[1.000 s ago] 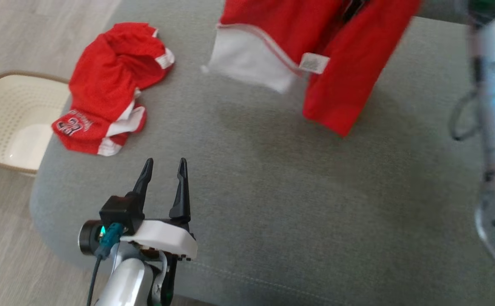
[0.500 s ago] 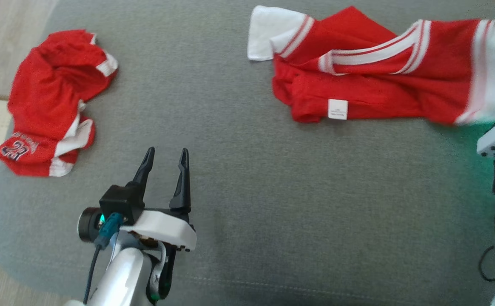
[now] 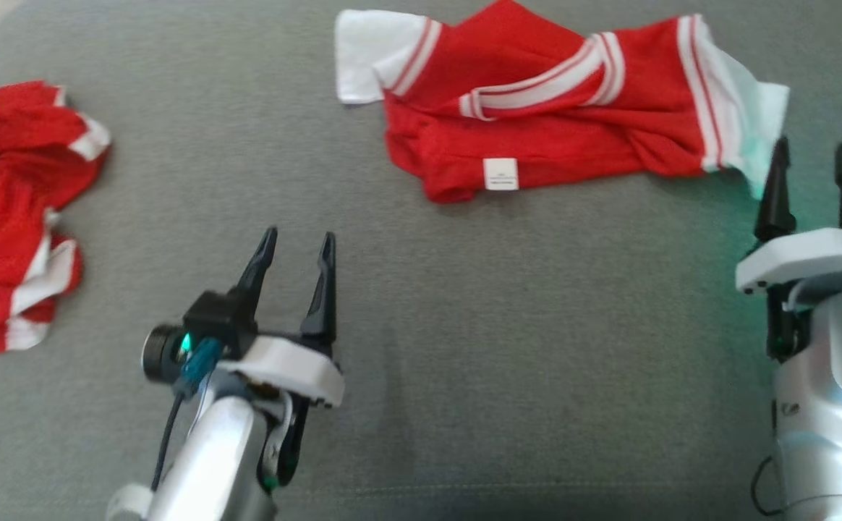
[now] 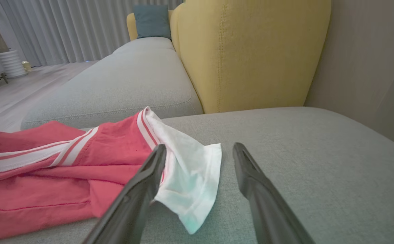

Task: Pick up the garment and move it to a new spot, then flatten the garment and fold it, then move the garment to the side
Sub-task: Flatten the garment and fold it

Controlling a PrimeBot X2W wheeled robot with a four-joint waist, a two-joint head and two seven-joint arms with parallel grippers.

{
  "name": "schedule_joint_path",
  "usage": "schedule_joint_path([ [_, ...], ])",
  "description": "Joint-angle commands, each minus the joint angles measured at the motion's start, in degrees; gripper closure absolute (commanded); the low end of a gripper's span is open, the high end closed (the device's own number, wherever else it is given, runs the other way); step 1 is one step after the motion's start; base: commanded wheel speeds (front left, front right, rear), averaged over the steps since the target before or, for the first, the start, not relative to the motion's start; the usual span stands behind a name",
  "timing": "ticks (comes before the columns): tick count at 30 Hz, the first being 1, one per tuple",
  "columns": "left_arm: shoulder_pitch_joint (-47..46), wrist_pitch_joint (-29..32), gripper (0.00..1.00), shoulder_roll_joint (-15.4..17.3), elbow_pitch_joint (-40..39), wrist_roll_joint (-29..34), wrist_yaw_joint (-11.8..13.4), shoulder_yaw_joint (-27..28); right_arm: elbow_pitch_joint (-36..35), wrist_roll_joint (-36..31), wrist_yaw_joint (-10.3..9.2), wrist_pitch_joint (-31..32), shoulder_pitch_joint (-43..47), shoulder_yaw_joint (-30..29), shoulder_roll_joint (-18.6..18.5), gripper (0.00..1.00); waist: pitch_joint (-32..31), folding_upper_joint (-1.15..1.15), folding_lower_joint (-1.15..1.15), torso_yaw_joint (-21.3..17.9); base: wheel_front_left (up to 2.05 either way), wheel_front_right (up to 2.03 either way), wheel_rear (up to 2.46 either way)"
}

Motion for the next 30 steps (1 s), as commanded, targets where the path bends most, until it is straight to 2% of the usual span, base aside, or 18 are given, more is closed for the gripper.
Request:
schedule_joint_path([
  [1, -2.3, -0.3, 0.00, 0.2, -1.5, 0.2, -0.3, 1.2, -2.0, 0.6, -0.05, -0.4, -0.7, 1.9, 0.6, 0.00, 1.1, 0.00, 0.00, -1.7, 0.00, 0.00, 0.00],
  [9, -8.4, -0.3, 0.00, 0.2, 1.7, -2.0, -1.9, -2.2, -4.9, 8.4, -0.05, -0.4, 0.6, 9.8, 0.7, 0.00, 4.1, 0.00, 0.00, -7.7, 0.00, 0.00, 0.00],
  [16, -13.0, -0.3, 0.00, 0.2, 5.1, -5.7, -3.6, -2.8, -6.7, 12.6, -0.05, -0.4, 0.8, 13.9, 0.7, 0.00, 6.6, 0.00, 0.00, -12.0, 0.00, 0.00, 0.00],
  [20, -14.0, -0.3, 0.00, 0.2, 6.4, -6.7, -3.4, -1.9, -7.6, 13.7, -0.05, -0.4, 0.6, 14.9, 0.7, 0.00, 7.1, 0.00, 0.00, -13.1, 0.00, 0.00, 0.00],
  [25, -13.7, -0.3, 0.00, 0.2, 6.9, -6.9, -1.9, 0.5, -8.5, 15.2, -0.05, -0.4, 0.4, 16.1, 0.7, 0.00, 7.5, 0.00, 0.00, -13.7, 0.00, 0.00, 0.00],
  [30, -13.9, -0.3, 0.00, 0.2, 6.9, -6.8, -2.4, 1.0, -9.0, 15.0, -0.05, -0.4, 0.3, 16.7, 0.7, 0.00, 7.6, 0.00, 0.00, -13.7, 0.00, 0.00, 0.00],
])
